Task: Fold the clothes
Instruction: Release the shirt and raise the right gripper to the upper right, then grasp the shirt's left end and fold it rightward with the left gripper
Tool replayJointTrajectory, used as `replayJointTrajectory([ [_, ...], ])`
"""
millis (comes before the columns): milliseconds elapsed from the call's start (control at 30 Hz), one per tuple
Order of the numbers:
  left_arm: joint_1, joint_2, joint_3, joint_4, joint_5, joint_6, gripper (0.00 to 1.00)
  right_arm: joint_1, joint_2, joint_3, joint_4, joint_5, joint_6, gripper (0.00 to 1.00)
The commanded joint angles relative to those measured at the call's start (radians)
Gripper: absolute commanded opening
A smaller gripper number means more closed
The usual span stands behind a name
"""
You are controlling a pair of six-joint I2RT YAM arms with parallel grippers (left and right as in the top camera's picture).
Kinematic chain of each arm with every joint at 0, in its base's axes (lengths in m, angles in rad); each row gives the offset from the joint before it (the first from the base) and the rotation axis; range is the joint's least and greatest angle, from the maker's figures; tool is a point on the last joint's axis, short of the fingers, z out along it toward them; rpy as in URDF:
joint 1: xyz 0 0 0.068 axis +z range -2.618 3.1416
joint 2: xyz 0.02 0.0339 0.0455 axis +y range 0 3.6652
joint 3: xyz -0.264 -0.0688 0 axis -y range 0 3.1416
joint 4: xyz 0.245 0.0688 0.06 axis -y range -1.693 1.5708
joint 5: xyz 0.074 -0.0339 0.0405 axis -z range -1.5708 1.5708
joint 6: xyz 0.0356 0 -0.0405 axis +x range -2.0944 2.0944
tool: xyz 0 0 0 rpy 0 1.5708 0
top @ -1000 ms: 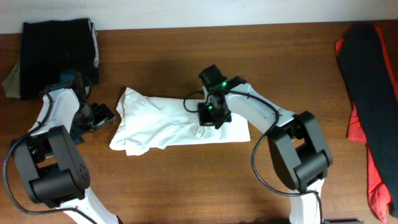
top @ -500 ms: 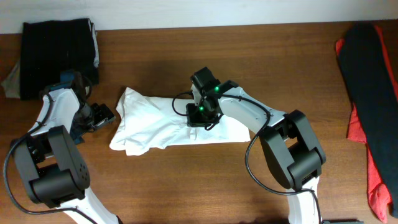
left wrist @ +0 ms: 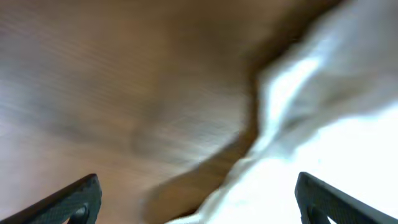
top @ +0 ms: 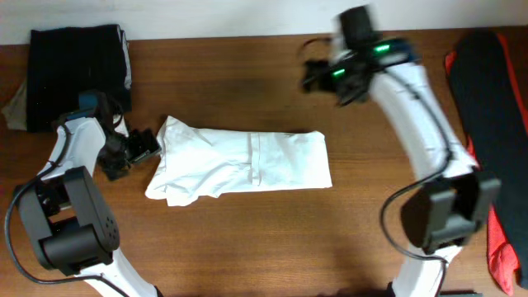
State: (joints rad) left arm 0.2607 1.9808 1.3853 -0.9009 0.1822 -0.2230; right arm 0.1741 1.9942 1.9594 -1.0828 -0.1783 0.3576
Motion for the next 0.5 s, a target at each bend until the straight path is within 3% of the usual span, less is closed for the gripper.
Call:
replayJointTrajectory([
  [0, -0.003, 0.018, 0.003, 0.027, 0.174, 0.139, 0.99, -0.149, 0.002, 0.002, -0.051, 0.116, -0.010, 0.99],
  [233, 0.012, 0.068, 0.003, 0.074, 0.248, 0.229, 0.99, -0.390, 0.002, 0.002, -0.148, 0.113, -0.010, 0.99],
  [467, 0.014, 0.212, 0.003, 0.014, 0.387, 0.343, 0.99, -0.484, 0.002, 0.002, -0.167, 0.112, -0.010, 0.99],
])
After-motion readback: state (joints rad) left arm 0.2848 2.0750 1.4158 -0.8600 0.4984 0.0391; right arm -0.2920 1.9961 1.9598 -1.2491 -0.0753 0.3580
